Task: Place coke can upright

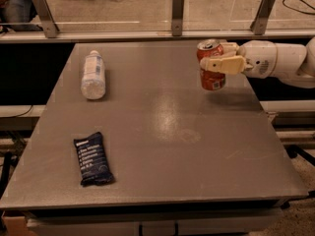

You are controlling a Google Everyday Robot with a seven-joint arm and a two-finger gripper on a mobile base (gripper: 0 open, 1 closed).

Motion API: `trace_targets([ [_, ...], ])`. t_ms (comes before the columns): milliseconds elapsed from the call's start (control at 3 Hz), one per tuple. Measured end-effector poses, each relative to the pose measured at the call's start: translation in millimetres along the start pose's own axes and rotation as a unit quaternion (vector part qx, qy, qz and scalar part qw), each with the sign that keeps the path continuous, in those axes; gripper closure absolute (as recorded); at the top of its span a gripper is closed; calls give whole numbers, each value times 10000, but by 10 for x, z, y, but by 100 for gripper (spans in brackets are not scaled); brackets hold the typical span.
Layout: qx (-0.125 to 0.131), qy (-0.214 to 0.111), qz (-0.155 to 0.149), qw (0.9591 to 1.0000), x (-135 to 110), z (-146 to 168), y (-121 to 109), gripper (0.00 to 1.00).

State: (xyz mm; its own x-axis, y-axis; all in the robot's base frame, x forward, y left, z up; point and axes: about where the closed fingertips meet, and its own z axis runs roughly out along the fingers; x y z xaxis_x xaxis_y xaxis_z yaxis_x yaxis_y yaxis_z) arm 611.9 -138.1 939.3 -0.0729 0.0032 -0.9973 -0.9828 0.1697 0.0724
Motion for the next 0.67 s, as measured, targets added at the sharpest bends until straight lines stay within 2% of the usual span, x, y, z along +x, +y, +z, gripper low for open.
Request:
trace_targets([
  [333,-25,-275,-67,9996,123,-6,13,82],
  [667,-63,-406,-132,9991,229,-28,50,59],
])
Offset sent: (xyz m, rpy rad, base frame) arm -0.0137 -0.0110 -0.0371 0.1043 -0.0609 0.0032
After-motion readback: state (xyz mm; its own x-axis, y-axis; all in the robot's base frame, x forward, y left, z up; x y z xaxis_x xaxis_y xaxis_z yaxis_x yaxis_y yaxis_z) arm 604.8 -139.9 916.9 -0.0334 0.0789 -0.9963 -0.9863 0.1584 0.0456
